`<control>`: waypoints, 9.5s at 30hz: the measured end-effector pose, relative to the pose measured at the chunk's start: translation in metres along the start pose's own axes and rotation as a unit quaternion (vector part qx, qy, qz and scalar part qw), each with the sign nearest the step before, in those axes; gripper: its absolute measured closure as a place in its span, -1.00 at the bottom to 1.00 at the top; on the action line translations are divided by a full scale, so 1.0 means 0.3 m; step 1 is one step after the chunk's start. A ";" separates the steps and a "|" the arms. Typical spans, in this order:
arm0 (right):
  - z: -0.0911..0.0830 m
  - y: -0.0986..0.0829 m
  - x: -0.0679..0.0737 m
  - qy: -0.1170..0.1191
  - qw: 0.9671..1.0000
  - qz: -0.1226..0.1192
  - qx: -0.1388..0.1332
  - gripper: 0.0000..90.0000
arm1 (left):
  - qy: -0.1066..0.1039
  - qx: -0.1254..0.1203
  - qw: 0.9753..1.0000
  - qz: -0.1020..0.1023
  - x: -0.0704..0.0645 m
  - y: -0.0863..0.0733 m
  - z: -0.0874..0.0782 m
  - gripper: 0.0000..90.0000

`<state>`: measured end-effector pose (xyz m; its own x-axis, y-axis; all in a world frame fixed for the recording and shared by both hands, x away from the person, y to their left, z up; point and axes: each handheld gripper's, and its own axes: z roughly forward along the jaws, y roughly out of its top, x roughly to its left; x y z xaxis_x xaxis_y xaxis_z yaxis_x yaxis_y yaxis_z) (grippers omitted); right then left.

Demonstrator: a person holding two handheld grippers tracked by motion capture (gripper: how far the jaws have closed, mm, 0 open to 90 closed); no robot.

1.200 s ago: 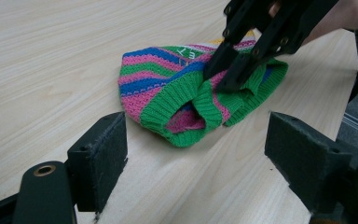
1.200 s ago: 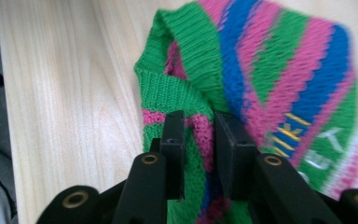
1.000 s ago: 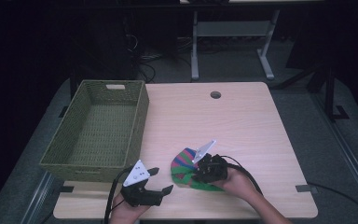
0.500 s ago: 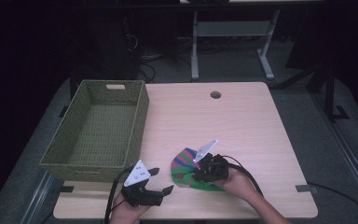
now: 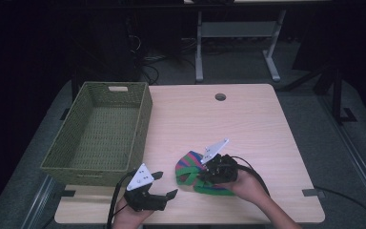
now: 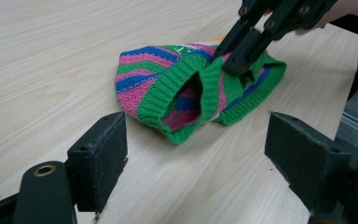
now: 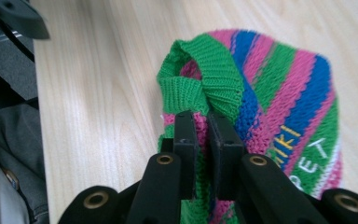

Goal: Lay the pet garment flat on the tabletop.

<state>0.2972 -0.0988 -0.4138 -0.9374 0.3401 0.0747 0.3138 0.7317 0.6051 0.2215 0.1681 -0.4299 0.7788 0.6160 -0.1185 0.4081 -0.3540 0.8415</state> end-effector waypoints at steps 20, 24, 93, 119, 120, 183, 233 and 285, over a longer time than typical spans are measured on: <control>-0.250 0.045 -0.054 -0.024 0.996 0.018 -0.089 0.83 | -0.023 -0.018 1.000 -0.007 -0.010 0.025 0.023 -0.54; -0.261 0.040 -0.061 -0.026 0.996 0.017 -0.086 0.83 | -0.021 -0.015 1.000 0.007 -0.013 0.051 0.049 -0.54; -0.355 -0.009 -0.136 -0.048 0.992 0.020 -0.111 0.85 | -0.051 0.038 0.995 0.080 0.151 0.301 0.278 0.89; -0.361 -0.028 -0.226 -0.077 0.989 0.064 -0.112 0.84 | -0.016 0.061 0.993 0.095 0.175 0.369 0.284 0.89; -0.361 -0.030 -0.232 -0.079 0.988 0.066 -0.112 0.84 | -0.017 0.062 0.993 0.095 0.175 0.369 0.286 0.89; -0.256 -0.051 -0.489 -0.149 0.968 0.167 -0.114 0.21 | 0.056 0.099 0.994 0.006 0.280 0.362 0.392 0.46; -0.053 -0.240 -0.508 -0.041 0.974 0.221 0.002 0.74 | -0.038 0.182 0.981 0.050 0.157 0.247 0.515 0.85; -0.284 -0.413 -0.362 -0.020 0.974 0.209 -0.085 -0.03 | -0.052 0.117 0.992 0.006 0.149 0.227 0.326 0.16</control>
<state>0.3472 -0.2769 -0.4293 -0.7259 0.6121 0.3138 0.6334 0.4170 0.6518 0.3306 0.1026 -0.4294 0.8244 0.5392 -0.1722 0.4877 -0.5224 0.6995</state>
